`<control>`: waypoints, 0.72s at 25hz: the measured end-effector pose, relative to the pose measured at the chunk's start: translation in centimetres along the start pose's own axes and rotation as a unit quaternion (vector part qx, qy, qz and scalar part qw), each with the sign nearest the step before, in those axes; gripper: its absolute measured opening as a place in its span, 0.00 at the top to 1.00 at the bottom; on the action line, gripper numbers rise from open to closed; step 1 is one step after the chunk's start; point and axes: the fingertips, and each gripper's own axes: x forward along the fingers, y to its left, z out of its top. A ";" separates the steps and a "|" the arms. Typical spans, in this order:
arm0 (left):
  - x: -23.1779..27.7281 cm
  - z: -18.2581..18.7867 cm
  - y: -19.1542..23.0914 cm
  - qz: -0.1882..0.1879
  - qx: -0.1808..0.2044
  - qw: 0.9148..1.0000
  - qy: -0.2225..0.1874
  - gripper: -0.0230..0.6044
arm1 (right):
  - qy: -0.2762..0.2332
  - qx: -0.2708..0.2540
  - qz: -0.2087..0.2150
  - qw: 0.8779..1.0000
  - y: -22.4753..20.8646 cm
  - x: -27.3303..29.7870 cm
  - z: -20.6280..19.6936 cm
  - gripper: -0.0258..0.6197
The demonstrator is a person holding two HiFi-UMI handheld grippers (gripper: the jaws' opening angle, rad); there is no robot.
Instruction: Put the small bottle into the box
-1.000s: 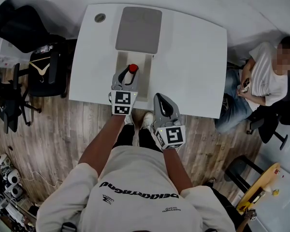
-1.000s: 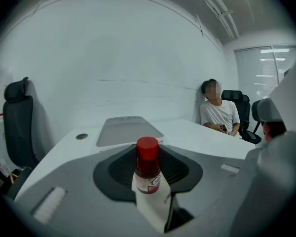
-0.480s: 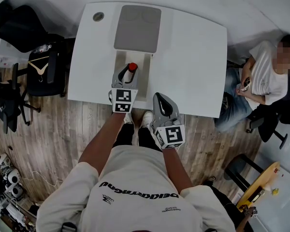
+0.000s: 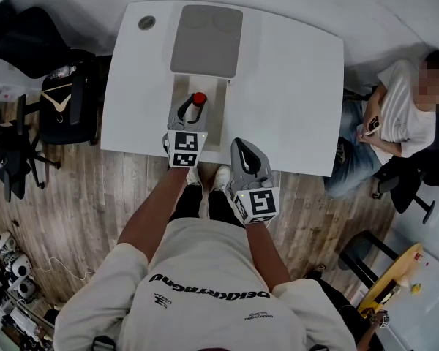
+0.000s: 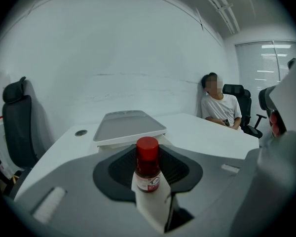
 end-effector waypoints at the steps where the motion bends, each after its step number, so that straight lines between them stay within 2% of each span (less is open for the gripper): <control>1: 0.0 0.0 0.0 -0.001 0.001 1.000 0.000 0.74 | 0.001 0.000 0.000 1.000 0.0 0.0 0.0 0.96; 18: 0.2 -0.2 -0.4 0.005 -0.002 1.000 0.014 0.71 | -0.001 0.002 -0.003 1.000 -0.3 -0.2 0.1 0.96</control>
